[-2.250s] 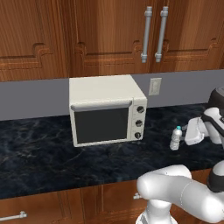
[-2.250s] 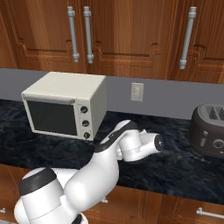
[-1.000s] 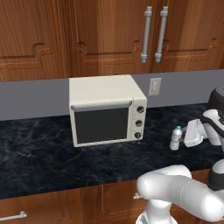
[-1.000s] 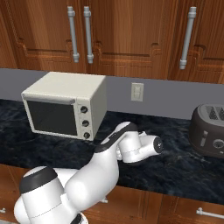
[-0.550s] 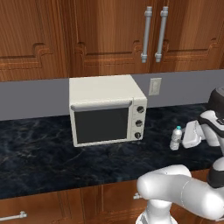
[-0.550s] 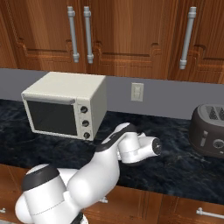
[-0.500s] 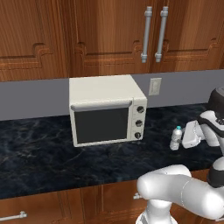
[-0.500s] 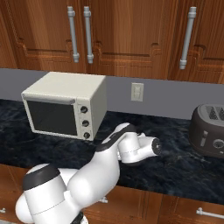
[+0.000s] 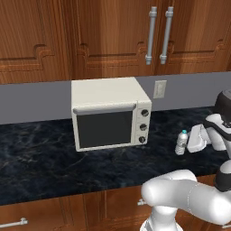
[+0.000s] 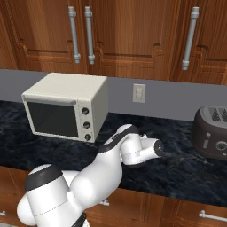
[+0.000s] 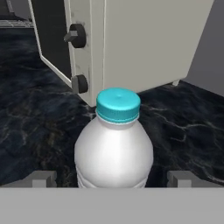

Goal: Take the bottled waters from the counter and place them in the freezer to freeze. Close the freezer door after placing the bottles.

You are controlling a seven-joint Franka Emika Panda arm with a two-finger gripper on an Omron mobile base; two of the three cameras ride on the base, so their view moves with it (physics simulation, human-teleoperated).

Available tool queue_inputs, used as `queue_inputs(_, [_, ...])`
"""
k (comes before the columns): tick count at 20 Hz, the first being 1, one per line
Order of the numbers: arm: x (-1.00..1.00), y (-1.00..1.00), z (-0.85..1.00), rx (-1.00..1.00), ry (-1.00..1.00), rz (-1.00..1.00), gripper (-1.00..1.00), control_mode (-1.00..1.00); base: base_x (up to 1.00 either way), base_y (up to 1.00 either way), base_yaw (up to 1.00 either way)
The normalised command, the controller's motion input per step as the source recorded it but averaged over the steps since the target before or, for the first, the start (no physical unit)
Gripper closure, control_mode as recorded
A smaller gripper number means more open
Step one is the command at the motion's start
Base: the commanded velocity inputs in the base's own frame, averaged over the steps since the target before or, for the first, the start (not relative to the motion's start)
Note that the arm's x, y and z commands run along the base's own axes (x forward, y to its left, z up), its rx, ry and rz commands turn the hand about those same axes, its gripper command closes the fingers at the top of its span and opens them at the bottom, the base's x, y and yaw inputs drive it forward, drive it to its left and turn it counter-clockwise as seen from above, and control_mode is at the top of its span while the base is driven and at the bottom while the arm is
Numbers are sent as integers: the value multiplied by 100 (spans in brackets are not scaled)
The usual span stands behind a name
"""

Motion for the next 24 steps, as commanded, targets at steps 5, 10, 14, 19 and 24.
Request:
queue_inputs(5, [0, 1, 0, 0, 0, 0, -100, -100, 0, 0, 0])
queue_inputs(10, [0, 5, 0, 0, 0, 0, -100, -100, 0, 0, 0])
queue_inputs(14, [0, 6, 0, 0, 0, 0, -100, -100, 0, 0, 0])
queue_inputs(19, [0, 6, 0, 0, 0, 0, -100, -100, 0, 0, 0])
queue_inputs(24, [0, 6, 0, 0, 0, 0, -100, -100, 0, 0, 0])
